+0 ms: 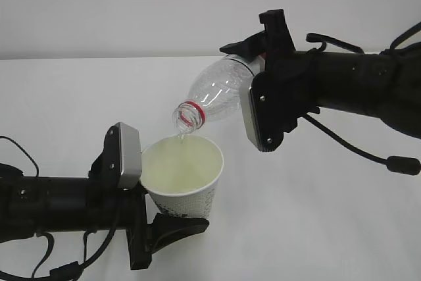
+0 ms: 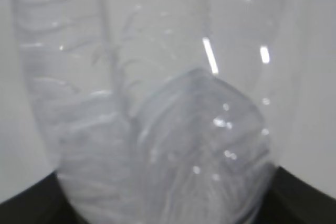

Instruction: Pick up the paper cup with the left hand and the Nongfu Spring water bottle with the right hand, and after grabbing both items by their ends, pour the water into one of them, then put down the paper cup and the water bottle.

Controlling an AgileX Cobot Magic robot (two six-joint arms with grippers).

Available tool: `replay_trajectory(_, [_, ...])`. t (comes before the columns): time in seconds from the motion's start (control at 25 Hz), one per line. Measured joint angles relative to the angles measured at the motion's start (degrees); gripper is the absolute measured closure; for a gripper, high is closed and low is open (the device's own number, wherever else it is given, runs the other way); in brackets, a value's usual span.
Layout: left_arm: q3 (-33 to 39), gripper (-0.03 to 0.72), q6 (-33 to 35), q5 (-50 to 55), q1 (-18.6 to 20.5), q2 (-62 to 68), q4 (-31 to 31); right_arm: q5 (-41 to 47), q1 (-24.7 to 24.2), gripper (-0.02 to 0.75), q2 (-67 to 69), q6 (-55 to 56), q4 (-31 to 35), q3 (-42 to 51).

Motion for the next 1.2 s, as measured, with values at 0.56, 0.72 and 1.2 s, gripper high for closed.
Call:
replay_trajectory(0.56, [0.0, 0.175, 0.0, 0.0, 0.0, 0.0, 0.0, 0.0, 0.0, 0.229, 0.0, -0.1, 0.0, 0.0])
replay_trajectory(0.72, [0.0, 0.175, 0.0, 0.0, 0.0, 0.0, 0.0, 0.0, 0.0, 0.229, 0.0, -0.4, 0.0, 0.0])
replay_trajectory(1.2, [0.0, 0.175, 0.0, 0.2, 0.0, 0.0, 0.0, 0.0, 0.0, 0.23, 0.0, -1.0, 0.0, 0.0])
